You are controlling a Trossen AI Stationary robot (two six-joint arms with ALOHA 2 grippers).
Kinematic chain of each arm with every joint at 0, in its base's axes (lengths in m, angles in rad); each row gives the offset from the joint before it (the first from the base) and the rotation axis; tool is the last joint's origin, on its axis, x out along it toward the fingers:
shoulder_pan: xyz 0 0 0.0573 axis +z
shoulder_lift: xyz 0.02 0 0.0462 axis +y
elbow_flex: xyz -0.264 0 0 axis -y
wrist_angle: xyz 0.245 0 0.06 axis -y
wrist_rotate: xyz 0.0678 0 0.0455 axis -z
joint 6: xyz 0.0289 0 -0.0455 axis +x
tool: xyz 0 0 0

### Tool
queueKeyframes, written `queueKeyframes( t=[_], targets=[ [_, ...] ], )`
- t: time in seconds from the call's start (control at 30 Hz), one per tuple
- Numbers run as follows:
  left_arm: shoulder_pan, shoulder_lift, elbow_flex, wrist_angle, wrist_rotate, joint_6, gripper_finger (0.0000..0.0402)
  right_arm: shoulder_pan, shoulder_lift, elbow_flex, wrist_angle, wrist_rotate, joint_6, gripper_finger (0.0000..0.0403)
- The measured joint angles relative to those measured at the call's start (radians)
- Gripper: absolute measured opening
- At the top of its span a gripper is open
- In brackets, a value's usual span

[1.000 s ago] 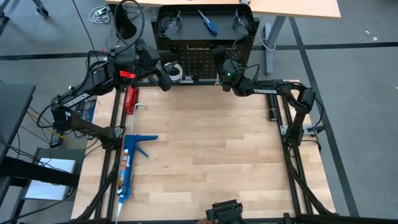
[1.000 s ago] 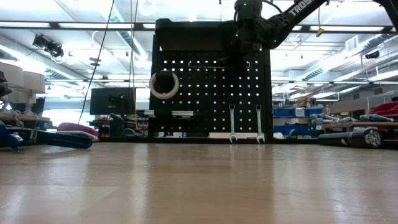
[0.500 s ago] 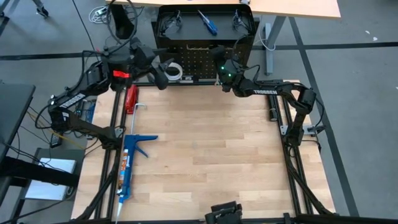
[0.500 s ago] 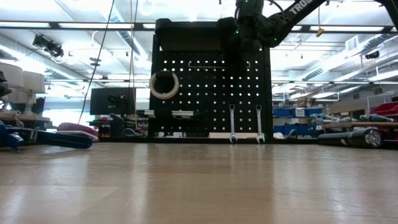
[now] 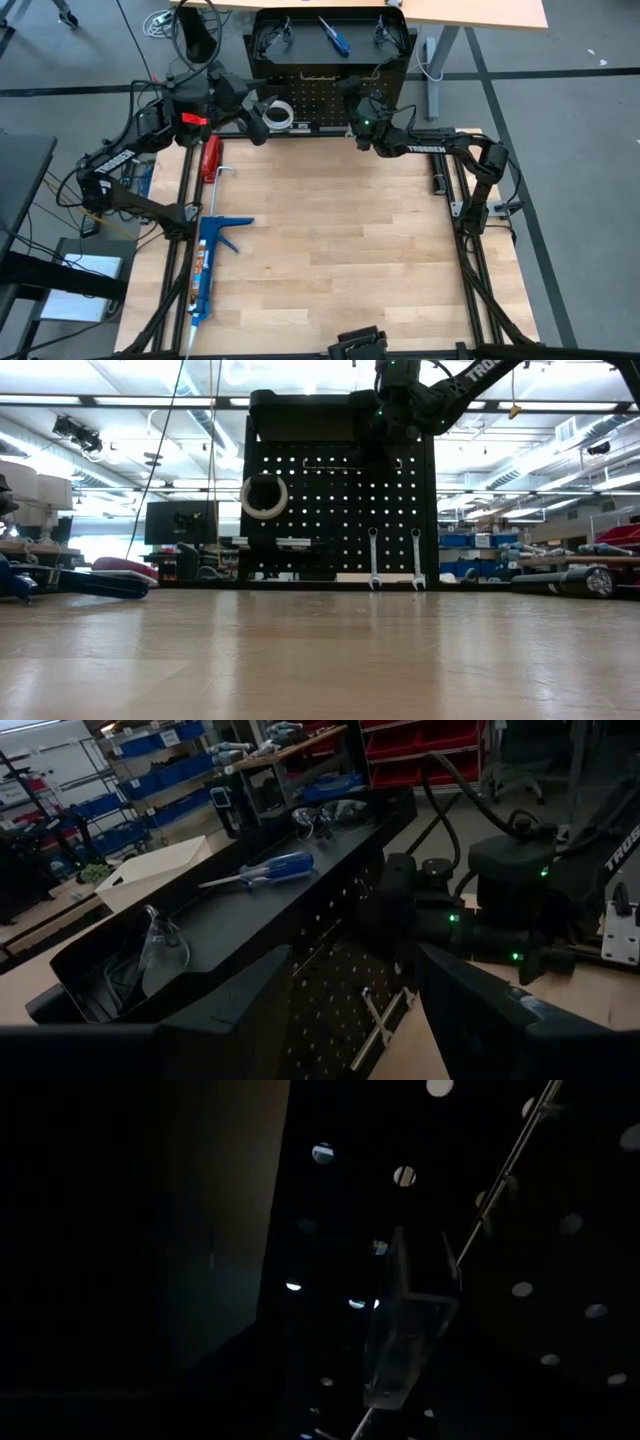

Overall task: Hang tools onto peg board
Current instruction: Put the black utility knife blade dispenser onto the black pegboard

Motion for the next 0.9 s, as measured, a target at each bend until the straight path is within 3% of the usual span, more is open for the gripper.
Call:
queueKeyframes(
  t=[0.57, 0.9],
  targets=[
    [0.000, -0.001, 0.000, -0.002, 0.011, -0.029, 0.0218, -0.013, 0.001, 0.000, 0.054, 0.000, 0.026, 0.0294],
    [0.000, -0.002, 0.000, -0.002, 0.012, -0.037, 0.0218, -0.019, -0.006, 0.003, 0.076, -0.016, 0.024, 0.0291]
  ],
)
